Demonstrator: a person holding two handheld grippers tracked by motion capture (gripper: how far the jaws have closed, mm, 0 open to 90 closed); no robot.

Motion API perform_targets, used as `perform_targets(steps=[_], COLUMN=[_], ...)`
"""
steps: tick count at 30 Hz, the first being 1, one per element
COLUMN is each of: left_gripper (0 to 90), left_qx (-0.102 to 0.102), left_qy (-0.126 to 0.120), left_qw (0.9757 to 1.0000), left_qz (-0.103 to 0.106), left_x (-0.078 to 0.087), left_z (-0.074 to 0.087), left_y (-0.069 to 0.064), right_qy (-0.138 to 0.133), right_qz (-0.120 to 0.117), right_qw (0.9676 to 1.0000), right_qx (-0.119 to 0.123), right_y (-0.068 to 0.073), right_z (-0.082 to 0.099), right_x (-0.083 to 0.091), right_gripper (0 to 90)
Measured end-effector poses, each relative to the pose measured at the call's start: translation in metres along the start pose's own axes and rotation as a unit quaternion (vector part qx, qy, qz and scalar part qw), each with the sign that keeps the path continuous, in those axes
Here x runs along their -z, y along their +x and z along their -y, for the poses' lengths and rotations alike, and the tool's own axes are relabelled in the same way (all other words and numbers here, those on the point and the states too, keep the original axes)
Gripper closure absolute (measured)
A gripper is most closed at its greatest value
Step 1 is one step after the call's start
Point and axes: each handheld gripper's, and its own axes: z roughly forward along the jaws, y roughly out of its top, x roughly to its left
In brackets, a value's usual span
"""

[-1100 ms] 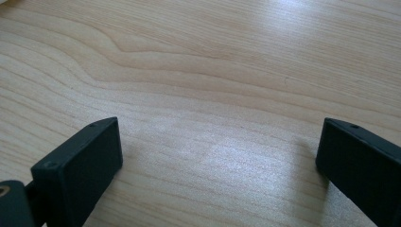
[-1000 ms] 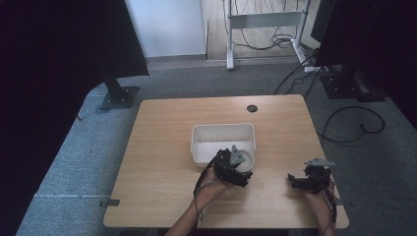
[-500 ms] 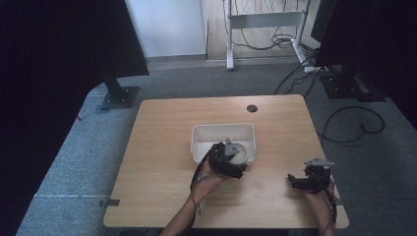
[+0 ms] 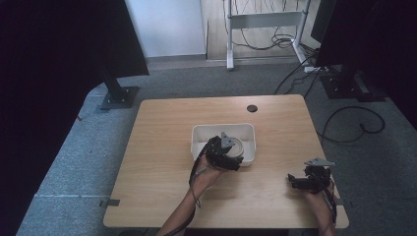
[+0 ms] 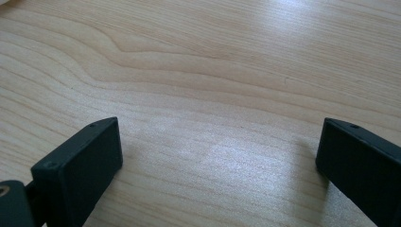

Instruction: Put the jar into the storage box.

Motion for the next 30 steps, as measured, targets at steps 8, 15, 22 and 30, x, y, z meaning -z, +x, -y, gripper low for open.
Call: perform_targets(steps=[8, 15, 22, 30], left_gripper=[9.9, 9.9, 9.9, 9.9], left_qx=[0.007, 0.016, 0.028, 0.035], left_qy=[0.004, 0.004, 0.003, 0.005], left_qw=[0.9999, 0.9997, 0.9992, 0.9987], left_qz=[-0.013, -0.019, -0.028, -0.036], left_x=[-0.008, -0.015, -0.026, -0.040], left_z=[-0.002, -0.001, 0.002, 0.002], left_y=[0.005, 0.010, 0.014, 0.014], right_qy=[0.000, 0.000, 0.000, 0.000], right_qz=[0.000, 0.000, 0.000, 0.000], right_qw=[1.0000, 1.0000, 1.0000, 1.0000], right_qx=[0.000, 0.000, 0.000, 0.000], right_y=[0.000, 0.000, 0.000, 0.000], right_z=[0.000, 0.000, 0.000, 0.000], right_x=[0.000, 0.000, 0.000, 0.000], right_gripper=[0.9, 0.9, 0.9, 0.9])
